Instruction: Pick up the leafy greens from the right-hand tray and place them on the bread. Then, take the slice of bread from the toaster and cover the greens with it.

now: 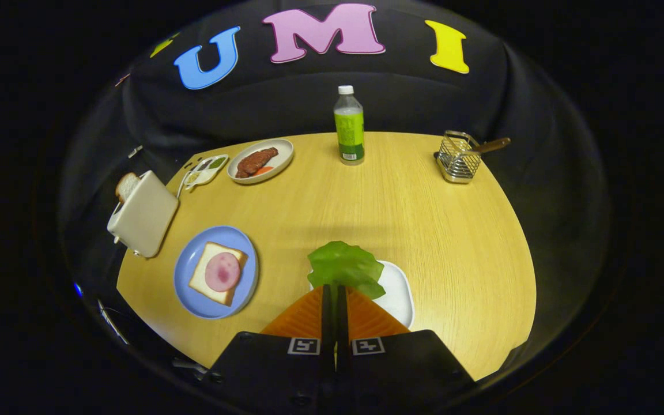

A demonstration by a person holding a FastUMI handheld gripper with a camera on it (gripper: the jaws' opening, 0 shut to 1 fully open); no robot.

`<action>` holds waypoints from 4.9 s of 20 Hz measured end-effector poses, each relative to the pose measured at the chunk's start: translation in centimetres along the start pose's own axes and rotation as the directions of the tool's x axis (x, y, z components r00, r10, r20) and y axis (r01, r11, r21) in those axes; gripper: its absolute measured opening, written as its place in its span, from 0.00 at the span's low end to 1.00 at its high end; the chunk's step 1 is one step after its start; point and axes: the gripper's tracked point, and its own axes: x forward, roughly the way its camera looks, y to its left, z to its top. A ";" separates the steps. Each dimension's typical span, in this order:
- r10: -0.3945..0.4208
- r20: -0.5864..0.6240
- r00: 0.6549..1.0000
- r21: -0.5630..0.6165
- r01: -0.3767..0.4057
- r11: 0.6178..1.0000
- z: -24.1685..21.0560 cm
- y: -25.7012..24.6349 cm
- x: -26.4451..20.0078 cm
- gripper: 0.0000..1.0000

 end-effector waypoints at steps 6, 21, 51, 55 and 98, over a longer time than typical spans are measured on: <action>0.137 0.018 0.990 -0.050 -0.136 0.989 2.4 8.6 -0.2 0.06; 0.282 -0.061 0.957 -0.157 -0.289 0.944 -1.3 20.8 8.3 0.06; 0.287 0.219 0.933 -0.244 -0.233 0.941 9.3 24.7 1.0 1.00; 0.312 0.274 0.910 -0.265 -0.241 0.934 12.5 27.8 -0.4 0.99; 0.198 0.197 0.960 -0.368 -0.115 0.923 14.1 52.1 15.5 0.20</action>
